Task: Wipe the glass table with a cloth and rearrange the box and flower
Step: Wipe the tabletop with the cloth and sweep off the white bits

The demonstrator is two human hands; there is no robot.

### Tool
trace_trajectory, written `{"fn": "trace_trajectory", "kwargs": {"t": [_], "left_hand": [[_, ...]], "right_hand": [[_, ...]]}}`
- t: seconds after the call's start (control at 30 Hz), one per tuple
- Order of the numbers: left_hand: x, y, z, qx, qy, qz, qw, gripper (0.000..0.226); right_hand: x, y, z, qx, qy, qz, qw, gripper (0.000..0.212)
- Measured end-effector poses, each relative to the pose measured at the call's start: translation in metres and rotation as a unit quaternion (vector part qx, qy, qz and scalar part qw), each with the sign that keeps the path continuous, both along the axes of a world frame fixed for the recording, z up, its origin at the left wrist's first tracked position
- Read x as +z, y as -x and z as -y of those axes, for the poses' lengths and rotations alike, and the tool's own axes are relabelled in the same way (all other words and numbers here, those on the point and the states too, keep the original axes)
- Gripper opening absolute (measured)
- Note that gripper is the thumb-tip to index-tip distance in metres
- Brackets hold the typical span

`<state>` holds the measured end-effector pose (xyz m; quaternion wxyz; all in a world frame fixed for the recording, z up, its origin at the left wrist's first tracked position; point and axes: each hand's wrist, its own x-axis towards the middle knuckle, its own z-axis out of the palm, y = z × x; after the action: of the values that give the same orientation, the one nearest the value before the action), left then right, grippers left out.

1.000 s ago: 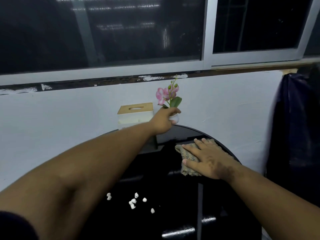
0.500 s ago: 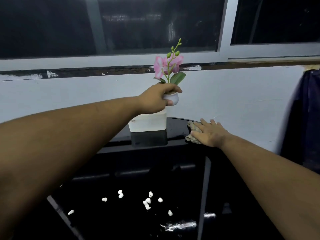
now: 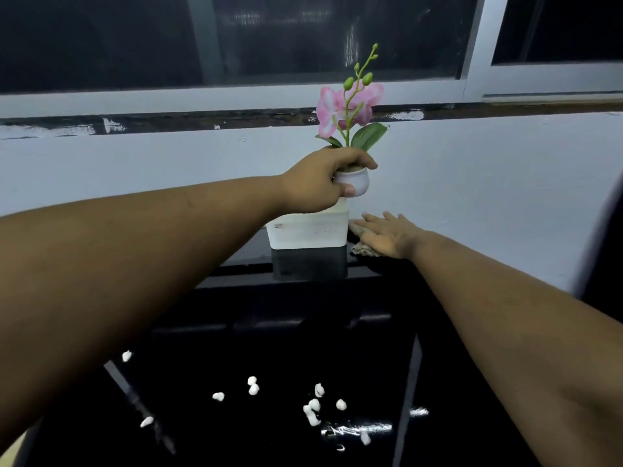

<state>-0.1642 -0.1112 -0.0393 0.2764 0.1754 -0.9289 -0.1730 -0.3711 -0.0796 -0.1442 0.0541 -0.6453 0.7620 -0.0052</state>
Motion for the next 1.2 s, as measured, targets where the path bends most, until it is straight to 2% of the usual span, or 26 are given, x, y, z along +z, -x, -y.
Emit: {"fn": "trace_trajectory", "kwargs": {"t": [0.13,0.27,0.53,0.67,0.77,0.87,1.0,1.2], "left_hand": [[-0.001,-0.004,-0.009,0.013,-0.024,-0.005,1.0,0.048],[0.001,-0.011,-0.024,0.026,-0.039,-0.005,0.999,0.047],[0.01,-0.027,-0.067,0.033,-0.052,-0.009,0.998,0.047],[0.01,-0.031,-0.085,0.031,-0.063,-0.016,0.997,0.047],[0.01,-0.032,-0.094,0.029,-0.058,-0.01,0.998,0.047],[0.011,-0.033,-0.099,0.029,-0.06,-0.005,0.998,0.048],[0.007,-0.028,-0.098,0.036,-0.056,-0.003,0.998,0.047],[-0.027,0.008,-0.079,0.027,-0.055,0.026,0.998,0.05]], "right_hand": [[-0.002,-0.012,-0.014,0.0,0.012,-0.037,0.999,0.07],[-0.002,-0.027,-0.039,0.004,0.015,-0.088,0.996,0.072],[0.001,-0.056,-0.104,0.034,0.007,-0.064,0.997,0.081],[0.0,-0.073,-0.145,0.109,0.019,-0.091,0.99,0.064],[-0.002,-0.08,-0.174,0.142,0.023,-0.064,0.988,0.072],[-0.007,-0.074,-0.199,0.153,0.039,-0.027,0.987,0.063],[-0.01,-0.05,-0.229,0.129,0.051,-0.008,0.99,0.061],[-0.012,-0.01,-0.243,0.027,0.04,-0.003,0.999,0.064]]}}
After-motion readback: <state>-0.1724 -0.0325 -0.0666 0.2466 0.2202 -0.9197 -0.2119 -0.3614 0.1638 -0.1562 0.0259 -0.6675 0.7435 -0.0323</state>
